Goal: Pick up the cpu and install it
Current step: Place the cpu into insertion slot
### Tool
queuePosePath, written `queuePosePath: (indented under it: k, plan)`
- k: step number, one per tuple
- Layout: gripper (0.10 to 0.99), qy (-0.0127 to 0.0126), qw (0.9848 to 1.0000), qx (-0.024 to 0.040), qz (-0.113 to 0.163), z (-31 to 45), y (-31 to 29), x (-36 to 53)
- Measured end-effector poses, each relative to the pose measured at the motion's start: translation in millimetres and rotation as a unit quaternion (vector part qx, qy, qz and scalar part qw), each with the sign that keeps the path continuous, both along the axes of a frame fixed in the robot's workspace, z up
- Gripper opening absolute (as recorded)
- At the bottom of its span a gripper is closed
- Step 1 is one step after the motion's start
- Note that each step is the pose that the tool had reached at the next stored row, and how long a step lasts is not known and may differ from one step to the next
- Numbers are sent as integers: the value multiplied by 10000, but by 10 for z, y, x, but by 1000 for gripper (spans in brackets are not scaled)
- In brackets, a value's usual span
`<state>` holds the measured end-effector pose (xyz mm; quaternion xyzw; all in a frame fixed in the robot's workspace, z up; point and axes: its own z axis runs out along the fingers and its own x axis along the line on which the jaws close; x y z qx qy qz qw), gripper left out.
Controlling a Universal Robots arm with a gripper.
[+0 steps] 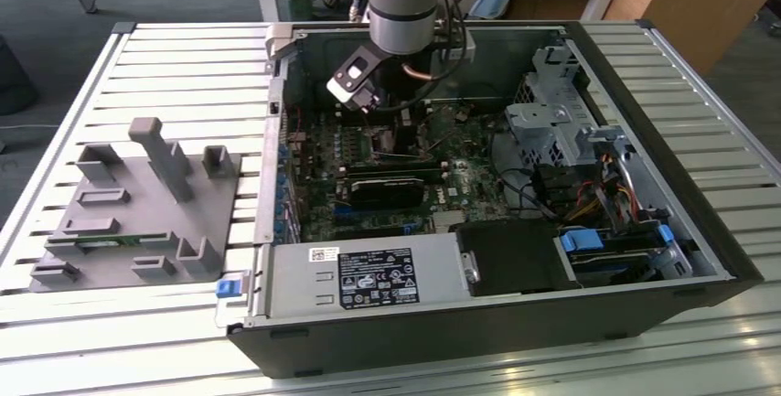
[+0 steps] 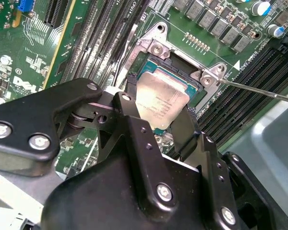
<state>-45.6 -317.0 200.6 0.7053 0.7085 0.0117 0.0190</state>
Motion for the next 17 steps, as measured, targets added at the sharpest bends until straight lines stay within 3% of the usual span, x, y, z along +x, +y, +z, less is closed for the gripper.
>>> queuePosePath:
  k: [17]
  plan:
    - [533,3,10000,-1,0,-73,22,0]
